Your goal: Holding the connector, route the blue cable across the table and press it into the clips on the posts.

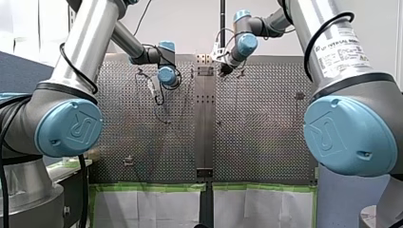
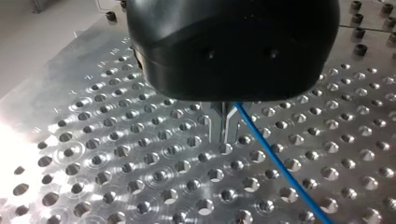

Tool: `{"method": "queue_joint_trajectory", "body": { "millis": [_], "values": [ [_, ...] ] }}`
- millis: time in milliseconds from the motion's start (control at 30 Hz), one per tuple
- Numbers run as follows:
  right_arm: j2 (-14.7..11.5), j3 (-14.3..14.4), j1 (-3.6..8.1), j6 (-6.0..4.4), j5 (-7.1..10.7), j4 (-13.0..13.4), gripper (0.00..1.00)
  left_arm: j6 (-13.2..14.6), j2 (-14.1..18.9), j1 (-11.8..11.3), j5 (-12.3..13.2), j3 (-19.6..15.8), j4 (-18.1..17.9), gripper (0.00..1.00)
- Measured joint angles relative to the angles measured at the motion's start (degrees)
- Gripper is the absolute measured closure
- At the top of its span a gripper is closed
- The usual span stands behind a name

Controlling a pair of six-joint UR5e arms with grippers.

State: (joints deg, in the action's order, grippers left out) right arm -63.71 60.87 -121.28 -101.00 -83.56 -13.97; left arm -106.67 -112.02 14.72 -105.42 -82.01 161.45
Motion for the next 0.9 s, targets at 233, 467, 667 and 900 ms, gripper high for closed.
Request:
{"method": "queue_joint_trajectory", "body": {
  "millis": [233,467,667,900],
  "values": [
    [0.3,0.0,0.67,0.14,0.65,0.1,1.00,0.7,0.0,0.0,-0.6,0.0,1.7,0.61],
    [0.4,0.0,0.73,0.25,0.82,0.0,1.00,2.2,0.6,0.6,-1.0,0.0,4.4,0.00],
    [0.4,0.0,0.74,0.26,0.85,0.0,1.00,3.4,2.8,1.3,-1.1,0.0,7.7,0.00],
    [0.4,0.0,0.75,0.27,0.93,0.0,1.00,3.5,4.0,3.0,-1.2,-0.1,11.6,0.00]
  ]
}}
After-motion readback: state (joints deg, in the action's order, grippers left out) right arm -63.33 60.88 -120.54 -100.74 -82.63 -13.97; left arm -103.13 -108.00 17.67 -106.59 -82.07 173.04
